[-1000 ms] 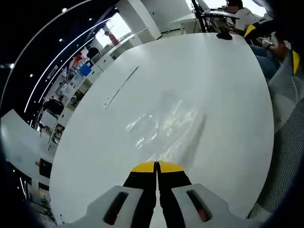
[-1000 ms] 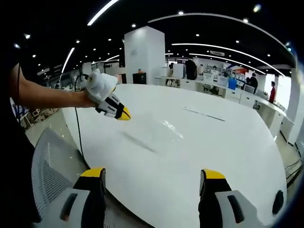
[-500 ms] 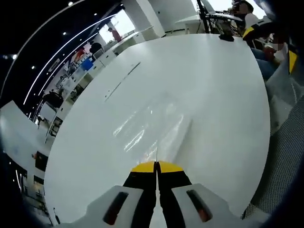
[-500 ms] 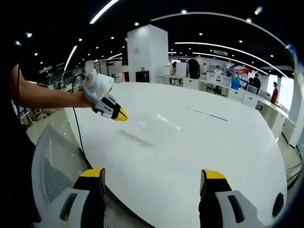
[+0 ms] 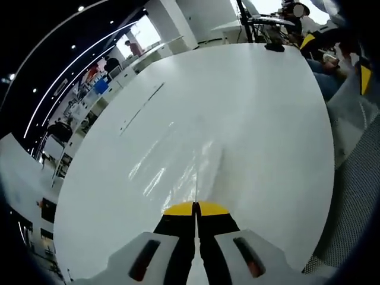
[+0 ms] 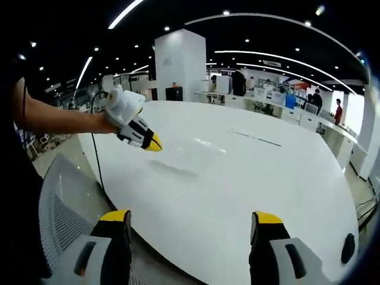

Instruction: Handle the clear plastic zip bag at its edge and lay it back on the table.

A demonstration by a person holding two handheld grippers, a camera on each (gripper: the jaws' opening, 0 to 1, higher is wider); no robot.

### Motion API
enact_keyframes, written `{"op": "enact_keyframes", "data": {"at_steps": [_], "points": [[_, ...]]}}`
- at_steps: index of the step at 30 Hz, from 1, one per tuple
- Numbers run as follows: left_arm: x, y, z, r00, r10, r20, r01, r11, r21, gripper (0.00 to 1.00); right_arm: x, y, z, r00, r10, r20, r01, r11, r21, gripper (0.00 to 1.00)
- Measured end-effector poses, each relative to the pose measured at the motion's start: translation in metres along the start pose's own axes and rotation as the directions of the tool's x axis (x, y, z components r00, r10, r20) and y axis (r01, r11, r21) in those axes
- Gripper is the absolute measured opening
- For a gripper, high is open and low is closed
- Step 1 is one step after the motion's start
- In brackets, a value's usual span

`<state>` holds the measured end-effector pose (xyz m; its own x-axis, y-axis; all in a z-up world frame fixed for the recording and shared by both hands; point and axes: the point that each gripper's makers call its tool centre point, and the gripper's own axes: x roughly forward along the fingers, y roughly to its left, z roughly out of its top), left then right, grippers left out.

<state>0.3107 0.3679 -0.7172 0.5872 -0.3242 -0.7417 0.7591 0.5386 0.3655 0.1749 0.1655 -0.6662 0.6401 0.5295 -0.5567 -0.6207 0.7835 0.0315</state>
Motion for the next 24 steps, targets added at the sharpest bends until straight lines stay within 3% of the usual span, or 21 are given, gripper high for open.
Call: {"op": "enact_keyframes", "data": {"at_steps": [16, 21, 24], "points": [[0.025, -0.023, 0.008, 0.996, -0.083, -0.030, 0.085, 0.994, 0.071, 0.00, -0.003, 0.005, -0.008, 1.000, -0.019, 0.006, 0.018, 0.999, 0.033, 0.84], [0.033, -0.034, 0.012, 0.989, -0.146, -0.018, 0.147, 0.983, 0.110, 0.00, -0.003, 0.005, -0.010, 1.000, -0.021, 0.012, 0.021, 0.999, 0.039, 0.84], [0.032, -0.039, 0.013, 0.985, -0.172, -0.012, 0.173, 0.980, 0.094, 0.00, -0.004, 0.004, -0.009, 1.000, -0.023, 0.021, 0.022, 0.999, 0.044, 0.84]]}}
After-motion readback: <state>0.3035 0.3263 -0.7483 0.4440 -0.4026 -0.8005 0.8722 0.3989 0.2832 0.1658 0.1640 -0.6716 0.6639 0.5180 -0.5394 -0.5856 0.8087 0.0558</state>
